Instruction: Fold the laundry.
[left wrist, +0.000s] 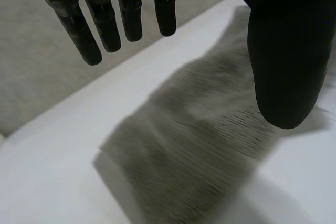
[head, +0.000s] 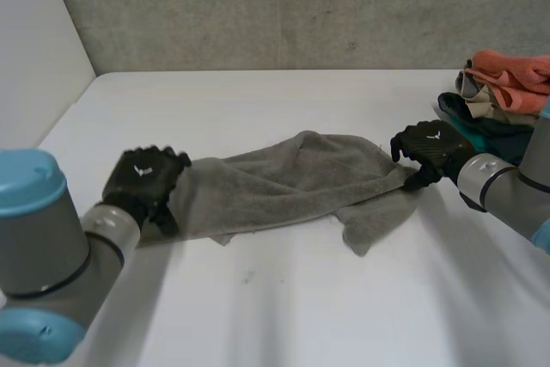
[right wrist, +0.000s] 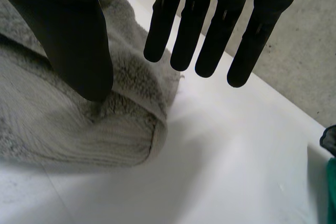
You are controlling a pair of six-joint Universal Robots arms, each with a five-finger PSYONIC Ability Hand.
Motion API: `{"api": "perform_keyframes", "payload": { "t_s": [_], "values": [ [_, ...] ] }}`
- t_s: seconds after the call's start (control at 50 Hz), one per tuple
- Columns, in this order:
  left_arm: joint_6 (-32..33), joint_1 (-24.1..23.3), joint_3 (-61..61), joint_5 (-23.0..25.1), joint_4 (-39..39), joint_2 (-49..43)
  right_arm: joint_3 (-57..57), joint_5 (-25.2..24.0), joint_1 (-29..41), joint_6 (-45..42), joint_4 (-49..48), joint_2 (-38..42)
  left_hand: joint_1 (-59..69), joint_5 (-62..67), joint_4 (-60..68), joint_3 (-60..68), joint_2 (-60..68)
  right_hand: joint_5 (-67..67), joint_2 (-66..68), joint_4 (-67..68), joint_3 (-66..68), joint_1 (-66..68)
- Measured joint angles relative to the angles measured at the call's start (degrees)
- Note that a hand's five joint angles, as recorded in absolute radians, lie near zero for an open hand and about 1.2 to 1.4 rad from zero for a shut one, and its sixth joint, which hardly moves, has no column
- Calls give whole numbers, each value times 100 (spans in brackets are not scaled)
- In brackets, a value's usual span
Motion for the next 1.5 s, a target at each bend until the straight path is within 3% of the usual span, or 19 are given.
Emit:
{"api": "perform_keyframes", "payload": {
  "t_s": [0.06,0.16,0.42,0.78,0.96,1.02,1.06,1.16,1.34,1.5],
  "values": [
    [27,14,-219,170,65,45,-79,32,0,-12,2,105,4,18,5,1,1,16,7,13,16,14],
    [127,42,-439,342,332,-56,-251,79,2,-32,11,302,19,240,186,95,100,2101,2190,2141,2127,1972],
    [687,145,-151,342,801,-818,117,26,137,-47,62,-35,387,497,448,369,362,2162,2254,2363,2320,1972],
    [719,293,799,355,784,-1754,705,-60,195,-67,56,-526,1032,1171,1136,1031,1018,2161,2254,2381,2320,1972],
    [714,279,1238,407,755,-2114,774,-62,215,-80,48,-521,2448,2375,2395,2336,2351,2162,2254,2384,2320,1972],
    [713,277,1390,552,747,-2247,776,-61,225,-85,48,-519,3293,3173,3202,3116,3136,2162,2254,2384,2320,1972],
    [712,277,1467,669,744,-2304,776,-58,228,-86,48,-520,4551,4426,4478,4374,4453,2162,2254,2384,2320,1972],
    [694,275,1631,941,714,-2350,766,-28,229,-86,51,-526,4666,4756,4994,4877,4916,2161,2254,2384,2320,1972],
    [530,265,1502,1035,192,-1268,665,75,177,-36,151,-948,4666,4756,4994,4877,4917,2163,2254,2385,2326,1972],
    [26,241,1165,1024,-743,841,336,311,145,-57,1091,-2385,4666,4756,4994,4879,4922,2162,2271,2388,2344,1972]
  ]
}}
